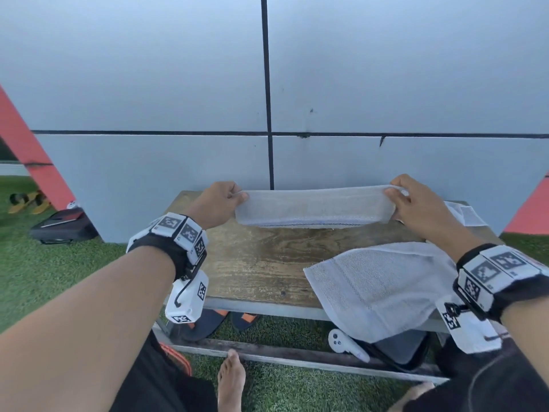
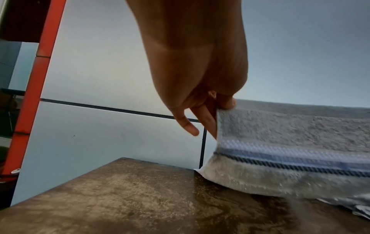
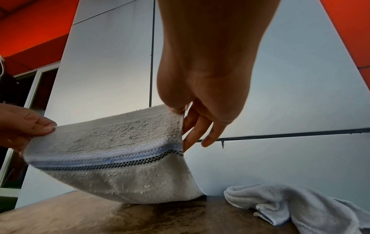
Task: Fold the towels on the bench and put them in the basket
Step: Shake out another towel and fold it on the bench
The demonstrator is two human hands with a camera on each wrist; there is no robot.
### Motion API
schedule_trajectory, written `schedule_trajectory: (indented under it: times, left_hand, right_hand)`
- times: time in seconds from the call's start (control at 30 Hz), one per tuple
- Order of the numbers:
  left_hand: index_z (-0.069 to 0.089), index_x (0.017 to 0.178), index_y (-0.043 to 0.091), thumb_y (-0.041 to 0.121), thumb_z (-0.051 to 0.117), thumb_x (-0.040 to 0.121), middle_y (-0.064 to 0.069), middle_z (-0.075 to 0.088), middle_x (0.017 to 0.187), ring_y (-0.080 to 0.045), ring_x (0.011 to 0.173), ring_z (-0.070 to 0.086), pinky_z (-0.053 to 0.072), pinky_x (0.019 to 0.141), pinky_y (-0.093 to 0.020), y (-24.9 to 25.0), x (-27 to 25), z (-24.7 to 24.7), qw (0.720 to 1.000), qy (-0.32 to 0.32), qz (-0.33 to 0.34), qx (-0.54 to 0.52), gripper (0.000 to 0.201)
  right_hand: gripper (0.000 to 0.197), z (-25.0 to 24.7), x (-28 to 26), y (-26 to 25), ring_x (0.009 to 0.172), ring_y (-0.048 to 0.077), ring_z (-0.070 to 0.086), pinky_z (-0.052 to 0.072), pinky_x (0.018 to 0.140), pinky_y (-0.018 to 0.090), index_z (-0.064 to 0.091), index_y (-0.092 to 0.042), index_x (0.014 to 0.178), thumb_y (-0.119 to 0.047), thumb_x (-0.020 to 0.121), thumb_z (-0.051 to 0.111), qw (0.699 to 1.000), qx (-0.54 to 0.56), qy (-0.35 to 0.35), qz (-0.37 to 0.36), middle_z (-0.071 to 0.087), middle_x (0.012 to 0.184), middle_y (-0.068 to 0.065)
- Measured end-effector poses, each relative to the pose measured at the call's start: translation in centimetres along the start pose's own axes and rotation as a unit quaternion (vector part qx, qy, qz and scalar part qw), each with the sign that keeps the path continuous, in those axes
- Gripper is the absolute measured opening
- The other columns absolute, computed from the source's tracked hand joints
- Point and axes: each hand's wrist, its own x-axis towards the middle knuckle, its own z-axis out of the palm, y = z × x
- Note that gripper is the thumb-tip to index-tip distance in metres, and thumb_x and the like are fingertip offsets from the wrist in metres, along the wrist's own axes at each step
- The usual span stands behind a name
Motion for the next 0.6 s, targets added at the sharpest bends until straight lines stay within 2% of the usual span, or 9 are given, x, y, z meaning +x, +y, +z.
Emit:
schedule_trajectory:
  times: [0.1, 0.17, 0.2, 0.27, 0.33, 0.4, 0.47, 0.53, 0.6]
  left_hand:
    - [0.063, 0.093, 0.003, 0.033, 0.054, 0.102, -0.009, 0.068, 0.084, -0.022, 0.076, 0.062, 0.047, 0.077, -0.033, 0.1, -1.4, -0.4, 0.991, -0.098, -0.028, 0.089, 0.032]
    - [0.059, 0.085, 0.008, 0.031, 0.054, 0.102, -0.009, 0.067, 0.083, -0.022, 0.072, 0.063, 0.05, 0.075, -0.034, -0.3, -2.0, -0.6, 0.979, -0.179, -0.069, 0.074, 0.029]
    - [0.057, 0.085, 0.008, 0.028, 0.055, 0.102, -0.01, 0.067, 0.082, -0.023, 0.073, 0.064, 0.052, 0.072, -0.033, -0.5, -2.2, -0.6, 0.97, -0.218, -0.098, 0.045, 0.027]
    - [0.058, 0.091, 0.004, 0.02, 0.056, 0.102, -0.014, 0.07, 0.088, -0.026, 0.079, 0.068, 0.055, 0.074, -0.035, -1.0, -2.8, -0.6, 0.943, -0.287, -0.167, -0.018, 0.02]
    - [0.06, 0.1, 0.001, 0.017, 0.058, 0.101, -0.019, 0.073, 0.101, -0.03, 0.088, 0.071, 0.056, 0.079, -0.037, -1.5, -3.0, -0.5, 0.92, -0.331, -0.203, -0.049, 0.016]
    - [0.061, 0.104, 0.001, 0.018, 0.059, 0.1, -0.019, 0.073, 0.105, -0.03, 0.091, 0.072, 0.056, 0.082, -0.037, -2.0, -2.8, -0.4, 0.92, -0.334, -0.199, -0.06, 0.018]
    - [0.063, 0.099, 0.004, 0.021, 0.059, 0.101, -0.015, 0.074, 0.1, -0.025, 0.084, 0.071, 0.056, 0.078, -0.034, -2.5, -2.1, -0.2, 0.933, -0.306, -0.178, -0.068, 0.017]
    - [0.062, 0.093, 0.009, 0.024, 0.058, 0.101, -0.014, 0.074, 0.097, -0.022, 0.078, 0.069, 0.055, 0.073, -0.032, -2.8, -1.2, 0.2, 0.952, -0.256, -0.152, -0.073, 0.017]
    - [0.062, 0.091, 0.009, 0.024, 0.058, 0.101, -0.012, 0.074, 0.091, -0.021, 0.074, 0.07, 0.056, 0.069, -0.031, -3.0, 0.1, 0.9, 0.972, -0.189, -0.126, -0.067, 0.018]
  right_hand:
    - [0.018, -0.7, -1.3, 0.5, 0.084, 0.027, 0.061, 0.044, 0.075, 0.037, 0.055, -0.021, 0.089, -0.032, 0.102, 0.049, 0.997, -0.003, -0.079, 0.02, 0.062, 0.088, 0.006]
    - [0.023, -1.1, -2.4, 0.4, 0.077, 0.029, 0.068, 0.051, 0.074, 0.039, 0.054, -0.023, 0.08, -0.032, 0.102, 0.051, 0.986, 0.026, -0.155, 0.057, 0.059, 0.08, 0.003]
    - [0.022, -1.3, -2.9, 0.3, 0.076, 0.031, 0.071, 0.056, 0.075, 0.043, 0.056, -0.019, 0.083, -0.03, 0.103, 0.05, 0.975, 0.055, -0.198, 0.082, 0.062, 0.081, 0.005]
    - [0.023, -1.8, -3.9, 0.1, 0.083, 0.036, 0.074, 0.059, 0.082, 0.051, 0.061, -0.01, 0.094, -0.028, 0.103, 0.051, 0.949, 0.084, -0.28, 0.118, 0.069, 0.091, 0.012]
    - [0.025, -2.1, -4.3, -0.3, 0.087, 0.034, 0.073, 0.06, 0.082, 0.047, 0.064, -0.007, 0.098, -0.028, 0.103, 0.052, 0.933, 0.07, -0.332, 0.122, 0.072, 0.097, 0.014]
    - [0.025, -2.1, -4.1, -0.3, 0.081, 0.03, 0.074, 0.06, 0.075, 0.039, 0.065, -0.006, 0.099, -0.027, 0.103, 0.052, 0.93, 0.066, -0.338, 0.126, 0.073, 0.095, 0.013]
    - [0.025, -1.6, -3.3, -0.1, 0.076, 0.029, 0.074, 0.06, 0.072, 0.037, 0.063, -0.003, 0.099, -0.025, 0.102, 0.052, 0.937, 0.08, -0.315, 0.128, 0.072, 0.091, 0.011]
    - [0.024, -0.6, -2.2, 0.3, 0.073, 0.029, 0.073, 0.061, 0.073, 0.041, 0.061, 0.0, 0.096, -0.022, 0.102, 0.053, 0.951, 0.098, -0.268, 0.121, 0.069, 0.083, 0.009]
    - [0.024, 0.5, -0.8, 0.7, 0.063, 0.023, 0.071, 0.061, 0.067, 0.036, 0.057, -0.003, 0.085, -0.019, 0.102, 0.053, 0.965, 0.097, -0.213, 0.116, 0.065, 0.07, 0.006]
